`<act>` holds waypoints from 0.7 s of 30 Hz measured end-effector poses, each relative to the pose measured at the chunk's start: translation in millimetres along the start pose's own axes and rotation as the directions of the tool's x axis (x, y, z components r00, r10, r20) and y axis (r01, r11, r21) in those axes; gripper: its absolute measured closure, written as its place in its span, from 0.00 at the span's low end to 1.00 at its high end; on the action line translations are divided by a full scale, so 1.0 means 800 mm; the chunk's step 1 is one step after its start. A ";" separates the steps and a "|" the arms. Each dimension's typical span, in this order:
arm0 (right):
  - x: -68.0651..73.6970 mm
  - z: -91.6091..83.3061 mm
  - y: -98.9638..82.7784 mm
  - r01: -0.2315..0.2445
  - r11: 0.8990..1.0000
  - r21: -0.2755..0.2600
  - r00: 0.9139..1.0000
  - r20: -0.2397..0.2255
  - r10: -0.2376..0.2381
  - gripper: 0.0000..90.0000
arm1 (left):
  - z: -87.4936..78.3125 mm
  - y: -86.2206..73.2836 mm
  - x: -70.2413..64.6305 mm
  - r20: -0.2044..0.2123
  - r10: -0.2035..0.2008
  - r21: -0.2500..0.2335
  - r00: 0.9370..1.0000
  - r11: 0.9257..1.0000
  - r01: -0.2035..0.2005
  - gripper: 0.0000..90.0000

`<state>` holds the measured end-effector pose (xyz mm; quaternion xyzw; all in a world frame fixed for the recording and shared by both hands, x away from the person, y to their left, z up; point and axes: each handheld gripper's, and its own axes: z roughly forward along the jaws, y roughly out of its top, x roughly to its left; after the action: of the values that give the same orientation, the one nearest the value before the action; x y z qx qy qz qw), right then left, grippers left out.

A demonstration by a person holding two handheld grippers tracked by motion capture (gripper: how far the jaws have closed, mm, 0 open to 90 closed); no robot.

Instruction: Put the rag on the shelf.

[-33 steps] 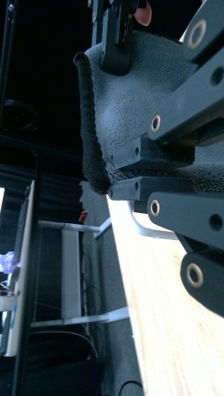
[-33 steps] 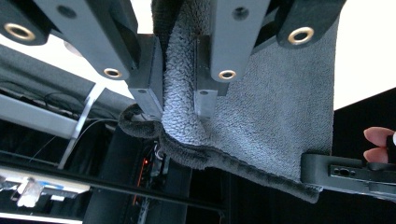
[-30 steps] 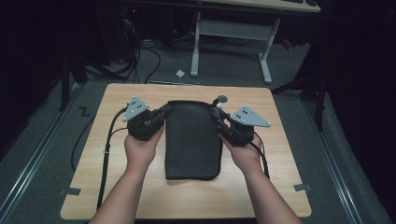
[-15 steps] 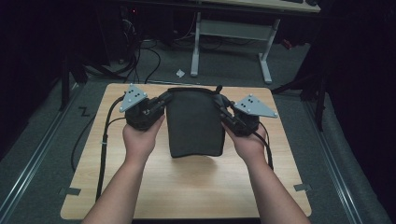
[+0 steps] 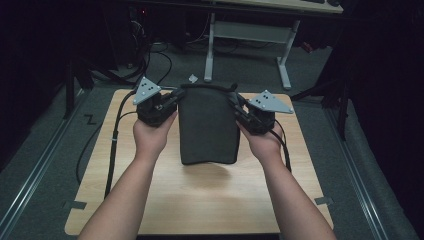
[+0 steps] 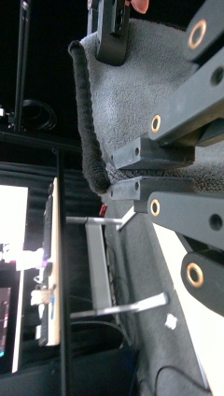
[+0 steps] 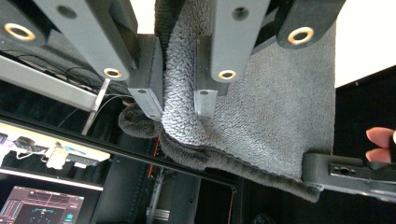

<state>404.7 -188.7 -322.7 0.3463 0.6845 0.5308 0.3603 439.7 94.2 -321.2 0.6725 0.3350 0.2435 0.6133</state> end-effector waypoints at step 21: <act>-0.047 0.068 0.020 0.024 0.999 0.030 0.999 0.037 -0.025 0.85 | 0.069 0.036 0.036 -0.075 0.081 0.066 0.994 0.995 -0.076 0.94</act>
<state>471.5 -191.6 -311.7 0.3530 0.6896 0.5096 0.3743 504.1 78.3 -302.2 0.6943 0.3394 0.2828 0.5681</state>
